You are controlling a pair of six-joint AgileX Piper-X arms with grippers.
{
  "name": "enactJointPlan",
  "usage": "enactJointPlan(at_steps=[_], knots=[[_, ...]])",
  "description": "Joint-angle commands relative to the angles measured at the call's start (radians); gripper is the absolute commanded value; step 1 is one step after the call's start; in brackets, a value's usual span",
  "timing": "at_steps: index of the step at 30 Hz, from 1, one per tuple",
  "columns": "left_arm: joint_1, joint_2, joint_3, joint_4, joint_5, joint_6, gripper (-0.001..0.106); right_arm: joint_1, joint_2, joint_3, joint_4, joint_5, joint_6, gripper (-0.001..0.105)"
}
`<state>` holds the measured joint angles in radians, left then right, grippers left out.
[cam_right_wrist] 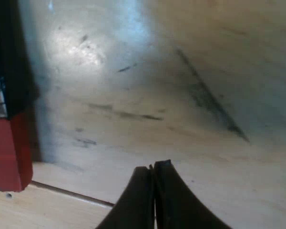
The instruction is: Put the handle in the coffee machine
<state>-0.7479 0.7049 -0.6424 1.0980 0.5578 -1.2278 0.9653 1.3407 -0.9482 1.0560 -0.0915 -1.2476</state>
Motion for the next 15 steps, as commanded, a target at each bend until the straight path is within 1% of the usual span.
enactJointPlan(at_steps=[1, 3, 6, 9, 11, 14, 15], knots=[[-0.005, -0.001, -0.006, -0.002, -0.023, -0.001, 0.076, 0.038, 0.046, -0.005, -0.032, -0.009, 0.039, 0.0], [-0.005, -0.001, -0.006, -0.002, -0.023, -0.001, 0.076, 0.06, 0.08, -0.005, -0.056, 0.004, 0.066, 0.0], [-0.005, -0.001, -0.006, -0.002, -0.023, -0.001, 0.076, 0.084, 0.13, -0.005, -0.093, 0.004, 0.082, 0.0], [-0.005, -0.001, -0.006, 0.006, -0.023, -0.001, 0.076, 0.098, 0.175, -0.005, -0.143, 0.003, 0.132, 0.0], [0.001, -0.001, -0.006, 0.017, -0.025, -0.001, 0.076, 0.103, 0.192, -0.005, -0.176, -0.004, 0.134, 0.0], [0.031, -0.001, -0.006, 0.034, -0.025, -0.001, 0.076, 0.117, 0.221, -0.005, -0.231, -0.011, 0.155, 0.0], [0.067, -0.001, -0.006, 0.045, -0.025, -0.001, 0.076, 0.124, 0.23, -0.005, -0.257, -0.021, 0.154, 0.0]])
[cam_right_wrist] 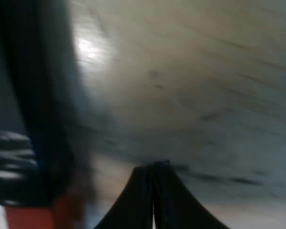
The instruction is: Put the handle in the coffee machine
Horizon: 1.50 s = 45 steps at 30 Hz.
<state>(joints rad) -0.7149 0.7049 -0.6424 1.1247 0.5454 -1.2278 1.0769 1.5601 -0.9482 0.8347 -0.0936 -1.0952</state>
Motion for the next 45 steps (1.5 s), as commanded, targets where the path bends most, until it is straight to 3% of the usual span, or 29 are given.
enactJointPlan(at_steps=[1, 6, 16, 21, 33, 40, 45], knots=[[0.056, -0.001, -0.006, 0.027, -0.013, -0.001, 0.076, 0.021, 0.019, -0.005, -0.064, -0.024, 0.022, 0.0], [0.131, -0.009, -0.006, 0.049, -0.015, -0.001, 0.076, 0.047, 0.044, -0.005, -0.163, -0.027, 0.025, 0.0], [0.153, -0.013, -0.006, 0.076, -0.021, -0.001, 0.076, 0.096, 0.097, -0.005, -0.423, -0.077, 0.14, 0.0], [0.201, -0.013, -0.006, 0.076, -0.081, -0.001, 0.076, 0.104, 0.097, -0.005, -0.551, -0.076, 0.177, 0.0], [0.238, -0.02, -0.006, 0.08, -0.1, -0.001, 0.076, 0.104, 0.144, -0.005, -0.738, 0.007, 0.256, 0.0], [0.238, -0.025, -0.006, 0.086, -0.109, -0.001, 0.076, 0.104, 0.15, -0.005, -0.738, -0.042, 0.254, 0.0], [0.238, -0.025, -0.006, 0.086, -0.109, -0.001, 0.076, 0.104, 0.107, -0.005, -0.59, 0.063, 0.146, 0.0]])
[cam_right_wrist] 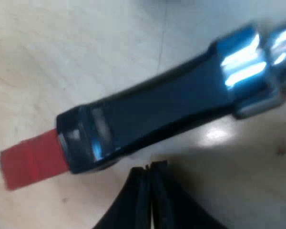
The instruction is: Put the handle in the coffee machine
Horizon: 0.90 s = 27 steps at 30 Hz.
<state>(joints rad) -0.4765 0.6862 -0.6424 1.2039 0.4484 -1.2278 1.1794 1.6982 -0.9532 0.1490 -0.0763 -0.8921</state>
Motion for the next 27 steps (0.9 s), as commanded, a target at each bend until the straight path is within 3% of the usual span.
enactJointPlan(at_steps=[1, 9, 17, 19, 22, 24, 27], knots=[[0.0, -0.007, -0.006, 0.006, -0.012, -0.001, 0.076, 0.002, -0.041, 0.0, 0.115, 0.053, -0.073, 0.0], [0.0, -0.007, -0.006, 0.004, -0.012, -0.001, 0.076, -0.001, -0.226, 0.0, 0.403, 0.128, -0.288, 0.0], [0.077, -0.034, -0.006, -0.009, -0.006, -0.005, 0.076, -0.001, -0.41, 0.0, 0.447, 0.221, -0.462, 0.001], [0.093, -0.05, -0.006, -0.012, -0.001, -0.011, 0.076, -0.001, -0.442, -0.004, 0.45, 0.235, -0.496, 0.007], [0.118, -0.084, -0.006, -0.013, 0.005, -0.032, 0.076, -0.001, -0.472, -0.021, 0.465, 0.26, -0.516, 0.029], [0.142, -0.124, -0.006, -0.013, 0.023, -0.032, 0.076, -0.001, -0.479, -0.038, 0.462, 0.264, -0.52, 0.05], [0.166, -0.175, -0.006, -0.007, 0.048, -0.032, 0.076, -0.001, -0.479, -0.063, 0.462, 0.286, -0.533, 0.067]])
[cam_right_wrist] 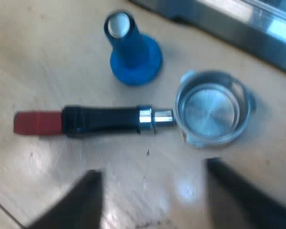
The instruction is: Put the handle in the coffee machine
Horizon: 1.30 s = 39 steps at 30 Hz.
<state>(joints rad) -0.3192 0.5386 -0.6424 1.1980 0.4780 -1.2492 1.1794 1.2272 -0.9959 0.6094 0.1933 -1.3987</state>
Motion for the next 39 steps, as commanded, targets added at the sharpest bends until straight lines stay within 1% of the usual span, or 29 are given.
enactJointPlan(at_steps=[1, 4, 7, 8, 10, 11, 13, 16, 18, 20, 23, 24, 27, 28, 31, 36, 37, 39], knots=[[0.014, -0.038, -0.006, 0.002, 0.023, -0.011, 0.076, -0.001, -0.008, -0.025, 0.001, 0.016, -0.027, 0.068], [0.018, -0.085, -0.006, 0.016, 0.033, -0.019, 0.076, -0.001, -0.008, -0.031, 0.003, 0.01, -0.026, 0.069], [0.018, -0.132, -0.006, 0.016, 0.033, -0.059, 0.076, -0.007, -0.008, -0.031, 0.018, 0.003, -0.025, 0.069], [0.018, -0.151, -0.006, 0.016, 0.033, -0.076, 0.076, -0.014, -0.008, -0.031, 0.023, -0.01, -0.015, 0.069], [0.018, -0.181, -0.006, 0.016, 0.033, -0.094, 0.076, -0.018, -0.008, -0.031, 0.024, -0.021, -0.01, 0.069], [0.018, -0.193, -0.006, 0.013, 0.035, -0.101, 0.076, -0.05, -0.008, -0.031, 0.034, -0.05, 0.026, 0.069], [0.018, -0.222, -0.006, -0.001, 0.035, -0.107, 0.076, -0.071, -0.008, -0.031, 0.04, -0.061, 0.034, 0.069], [0.018, -0.231, -0.006, -0.021, 0.035, -0.106, 0.076, -0.14, -0.006, -0.031, 0.049, -0.119, 0.034, 0.069], [0.018, -0.23, -0.006, -0.03, 0.035, -0.108, 0.076, -0.166, 0.002, -0.035, 0.056, -0.137, 0.031, 0.069], [0.018, -0.23, -0.006, -0.036, 0.043, -0.108, 0.076, -0.182, 0.016, -0.039, 0.06, -0.157, 0.02, 0.069], [0.018, -0.23, -0.006, -0.044, 0.051, -0.125, 0.076, -0.204, 0.064, -0.056, 0.061, -0.177, -0.013, 0.069], [0.018, -0.23, -0.006, -0.047, 0.051, -0.126, 0.076, -0.21, 0.087, -0.066, 0.061, -0.177, -0.027, 0.069], [0.018, -0.23, -0.006, -0.048, 0.051, -0.126, 0.076, -0.21, 0.13, -0.092, 0.061, -0.18, -0.041, 0.069], [0.018, -0.23, -0.006, -0.048, 0.051, -0.13, 0.076, -0.21, 0.169, -0.116, 0.061, -0.18, -0.064, 0.069], [0.018, -0.23, -0.006, -0.048, 0.051, -0.133, 0.076, -0.21, 0.232, -0.15, 0.061, -0.184, -0.093, 0.069], [0.018, -0.23, -0.006, -0.048, 0.051, -0.156, 0.076, -0.21, 0.279, -0.166, 0.061, -0.193, -0.113, 0.069], [0.018, -0.23, -0.006, -0.048, 0.054, -0.165, 0.076, -0.21, 0.305, -0.172, 0.061, -0.193, -0.133, 0.069], [0.018, -0.23, -0.006, -0.048, 0.062, -0.167, 0.076, -0.214, 0.348, -0.182, 0.052, -0.199, -0.134, 0.069]])
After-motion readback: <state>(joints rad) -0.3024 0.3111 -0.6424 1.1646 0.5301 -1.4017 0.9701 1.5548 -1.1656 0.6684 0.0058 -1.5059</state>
